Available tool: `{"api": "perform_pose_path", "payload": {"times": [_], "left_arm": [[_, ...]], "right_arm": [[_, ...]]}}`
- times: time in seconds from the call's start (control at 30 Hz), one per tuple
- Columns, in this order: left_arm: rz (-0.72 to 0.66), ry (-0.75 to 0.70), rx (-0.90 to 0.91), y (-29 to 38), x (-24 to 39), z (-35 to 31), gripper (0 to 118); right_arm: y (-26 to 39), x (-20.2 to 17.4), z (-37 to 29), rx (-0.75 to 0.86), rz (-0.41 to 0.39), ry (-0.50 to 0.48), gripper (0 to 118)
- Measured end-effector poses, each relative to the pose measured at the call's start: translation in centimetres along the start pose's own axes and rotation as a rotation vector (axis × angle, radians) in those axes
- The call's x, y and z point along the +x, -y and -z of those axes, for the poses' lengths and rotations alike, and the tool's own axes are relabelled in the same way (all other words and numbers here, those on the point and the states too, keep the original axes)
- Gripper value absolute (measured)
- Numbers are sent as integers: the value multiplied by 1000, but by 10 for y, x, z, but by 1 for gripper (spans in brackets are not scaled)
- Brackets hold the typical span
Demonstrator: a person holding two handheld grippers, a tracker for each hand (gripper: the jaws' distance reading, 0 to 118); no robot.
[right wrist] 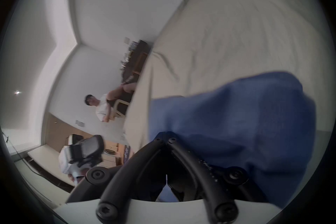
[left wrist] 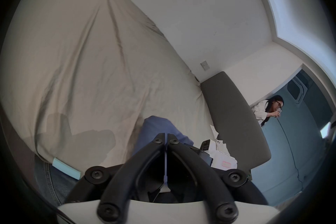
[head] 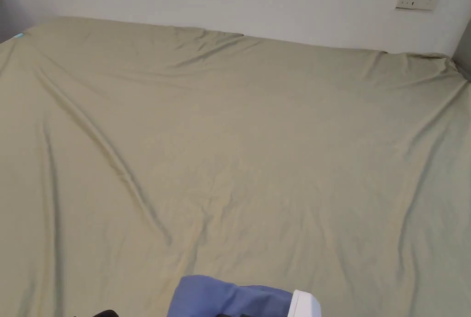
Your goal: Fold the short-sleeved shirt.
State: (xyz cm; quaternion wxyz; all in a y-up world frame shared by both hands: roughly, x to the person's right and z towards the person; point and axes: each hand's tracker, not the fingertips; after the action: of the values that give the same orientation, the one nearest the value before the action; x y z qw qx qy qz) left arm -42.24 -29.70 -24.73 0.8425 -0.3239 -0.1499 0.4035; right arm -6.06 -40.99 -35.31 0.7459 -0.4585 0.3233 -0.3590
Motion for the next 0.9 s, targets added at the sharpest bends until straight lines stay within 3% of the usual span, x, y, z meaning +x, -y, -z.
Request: {"api": "perform_pose_path", "payload": {"times": [0.07,0.1,0.2,0.27,0.4,0.43,0.57,0.77,0.87,0.9], "left_arm": [[10,-13,-23,0,-4,9,1],[20,-19,-36,0,-6,13,1],[64,1,-114,0,-11,33,3],[92,17,-168,-1,-13,50,8],[178,29,-294,-2,-14,88,101],[208,29,-313,-1,-13,97,108],[269,-38,-400,3,-16,129,108],[334,89,-483,17,-8,152,103],[336,89,-475,20,-11,160,90],[324,88,-468,16,-12,159,79]], "right_arm": [[1,8,-3,4,102,-50,1],[0,10,-4,-2,116,-53,1],[1,11,-5,-11,7,-4,1],[2,13,-7,-11,14,-14,1],[4,19,-10,-14,46,-28,1],[4,20,-11,-14,47,-30,1],[7,24,-16,-12,64,-31,1],[10,30,-23,-8,85,-36,1],[12,32,-29,-4,103,-34,1],[13,33,-32,0,115,-32,1]]}}
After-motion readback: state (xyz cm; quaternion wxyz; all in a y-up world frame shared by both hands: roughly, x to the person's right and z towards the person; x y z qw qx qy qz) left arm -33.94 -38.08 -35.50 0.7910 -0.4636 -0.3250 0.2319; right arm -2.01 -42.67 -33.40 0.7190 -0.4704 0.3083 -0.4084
